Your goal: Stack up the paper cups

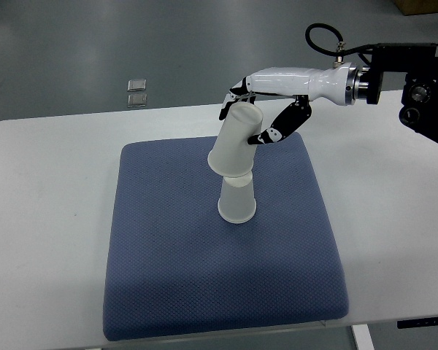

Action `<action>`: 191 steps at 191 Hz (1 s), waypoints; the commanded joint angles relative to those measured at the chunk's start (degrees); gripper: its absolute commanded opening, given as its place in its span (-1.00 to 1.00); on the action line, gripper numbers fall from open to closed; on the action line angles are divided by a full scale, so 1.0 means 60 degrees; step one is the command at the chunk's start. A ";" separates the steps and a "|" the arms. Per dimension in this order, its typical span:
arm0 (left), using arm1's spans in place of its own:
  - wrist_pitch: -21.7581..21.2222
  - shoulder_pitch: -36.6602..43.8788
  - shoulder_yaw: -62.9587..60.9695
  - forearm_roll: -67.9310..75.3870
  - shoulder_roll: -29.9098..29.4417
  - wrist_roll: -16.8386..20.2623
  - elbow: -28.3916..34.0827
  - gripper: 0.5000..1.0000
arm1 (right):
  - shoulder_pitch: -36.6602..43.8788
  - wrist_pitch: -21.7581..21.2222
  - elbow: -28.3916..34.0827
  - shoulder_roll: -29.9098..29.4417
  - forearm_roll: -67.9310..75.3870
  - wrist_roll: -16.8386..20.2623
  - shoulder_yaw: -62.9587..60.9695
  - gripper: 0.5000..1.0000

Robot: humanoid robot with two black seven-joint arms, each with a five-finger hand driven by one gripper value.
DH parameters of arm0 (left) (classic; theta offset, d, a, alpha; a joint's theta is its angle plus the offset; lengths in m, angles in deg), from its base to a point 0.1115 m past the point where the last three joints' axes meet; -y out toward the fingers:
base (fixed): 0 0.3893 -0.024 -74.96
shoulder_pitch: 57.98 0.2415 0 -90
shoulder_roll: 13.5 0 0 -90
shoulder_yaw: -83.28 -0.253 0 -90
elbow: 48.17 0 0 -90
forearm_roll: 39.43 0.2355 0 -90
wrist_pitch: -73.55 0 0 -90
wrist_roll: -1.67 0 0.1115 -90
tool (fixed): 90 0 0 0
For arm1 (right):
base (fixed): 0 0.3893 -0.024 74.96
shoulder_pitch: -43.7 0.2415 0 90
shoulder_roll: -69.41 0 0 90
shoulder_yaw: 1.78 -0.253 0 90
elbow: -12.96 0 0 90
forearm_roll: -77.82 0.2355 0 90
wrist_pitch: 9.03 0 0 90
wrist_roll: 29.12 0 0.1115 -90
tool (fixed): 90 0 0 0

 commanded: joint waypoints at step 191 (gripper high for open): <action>0.0000 0.0002 -0.0012 0.0000 0.0000 -0.0005 0.0000 1.00 | -0.0255 0.0032 0.0024 -0.0184 -0.1409 0.0013 0.0173 -1.00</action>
